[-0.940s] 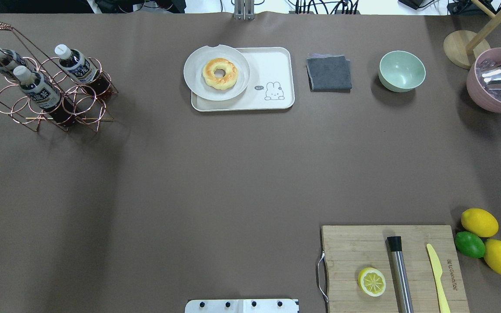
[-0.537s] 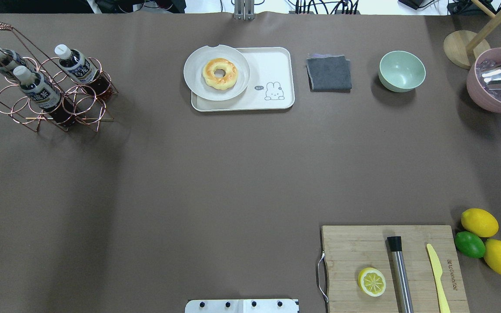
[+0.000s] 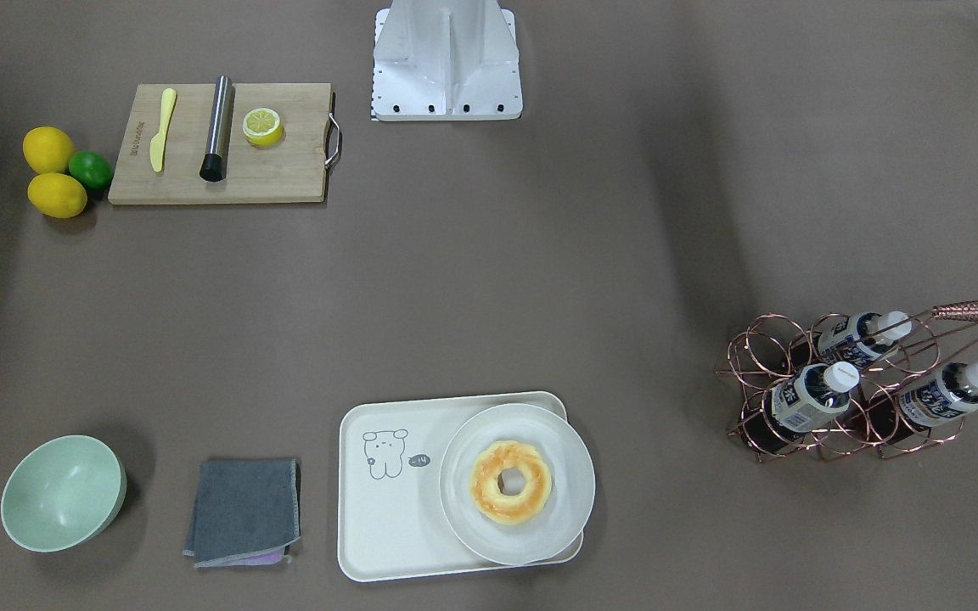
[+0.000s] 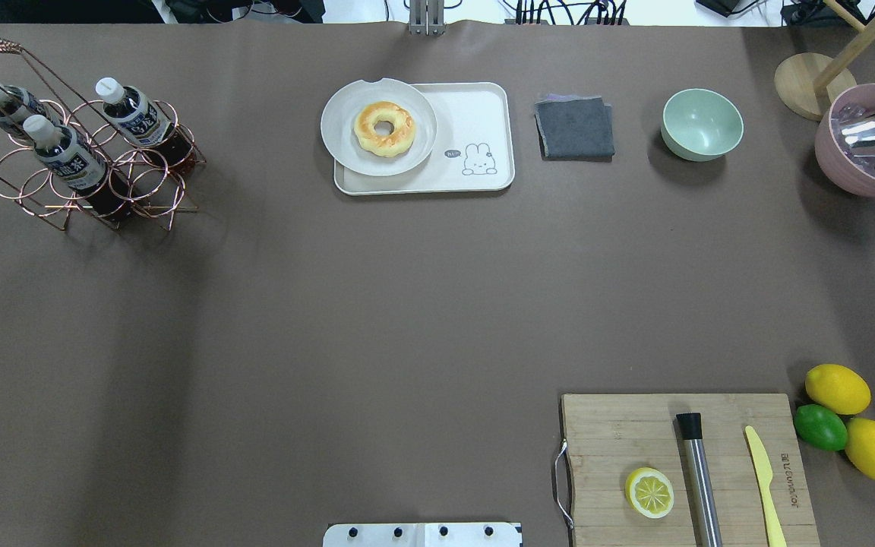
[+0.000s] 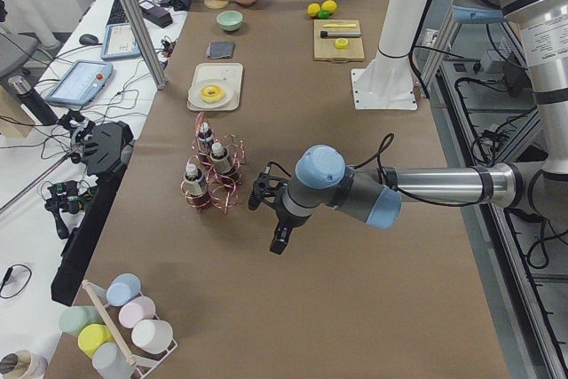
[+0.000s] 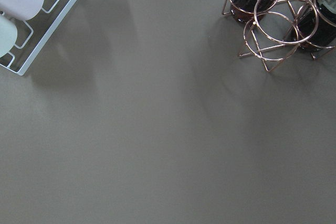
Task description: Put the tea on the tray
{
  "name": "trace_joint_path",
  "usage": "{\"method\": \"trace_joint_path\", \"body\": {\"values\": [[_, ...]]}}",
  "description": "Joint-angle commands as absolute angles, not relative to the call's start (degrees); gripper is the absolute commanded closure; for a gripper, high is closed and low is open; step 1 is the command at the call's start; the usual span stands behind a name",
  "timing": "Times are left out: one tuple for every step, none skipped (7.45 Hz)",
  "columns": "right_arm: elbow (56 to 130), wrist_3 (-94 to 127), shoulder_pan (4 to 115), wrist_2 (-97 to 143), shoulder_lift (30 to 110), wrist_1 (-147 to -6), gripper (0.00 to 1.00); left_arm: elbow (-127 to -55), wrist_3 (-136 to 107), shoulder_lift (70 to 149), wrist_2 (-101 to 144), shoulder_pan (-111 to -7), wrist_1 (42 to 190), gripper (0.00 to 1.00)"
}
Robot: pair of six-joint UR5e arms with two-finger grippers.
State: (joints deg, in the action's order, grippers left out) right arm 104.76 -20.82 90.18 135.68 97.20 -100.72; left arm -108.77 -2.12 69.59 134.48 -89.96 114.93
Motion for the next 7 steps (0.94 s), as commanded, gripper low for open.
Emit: {"method": "trace_joint_path", "body": {"values": [[104.3, -20.6, 90.2, 136.4, 97.4, -100.5, 0.00, -108.5, -1.9, 69.5, 134.7, -89.8, 115.1, 0.03], [104.2, -20.7, 90.2, 136.4, 97.4, -100.5, 0.00, -108.6, -2.0, 69.4, 134.7, -89.5, 115.2, 0.03], [104.2, -20.8, 90.2, 136.3, 97.4, -100.5, 0.00, -108.7, -2.1, 69.4, 134.8, -89.5, 115.2, 0.03], [104.0, -20.7, 90.2, 136.4, 97.3, -100.5, 0.00, -108.8, -2.3, 69.4, 134.8, -89.5, 115.2, 0.03], [104.1, -20.7, 90.2, 136.3, 97.2, -100.5, 0.00, -108.9, -2.3, 69.5, 134.9, -89.3, 115.3, 0.03], [104.0, -20.3, 90.2, 136.3, 97.1, -100.5, 0.00, -108.9, -2.3, 69.5, 135.1, -89.0, 115.3, 0.03], [104.1, -20.3, 90.2, 136.3, 96.9, -100.5, 0.00, -108.7, -2.1, 69.7, 136.6, -89.0, 115.3, 0.03]]}}
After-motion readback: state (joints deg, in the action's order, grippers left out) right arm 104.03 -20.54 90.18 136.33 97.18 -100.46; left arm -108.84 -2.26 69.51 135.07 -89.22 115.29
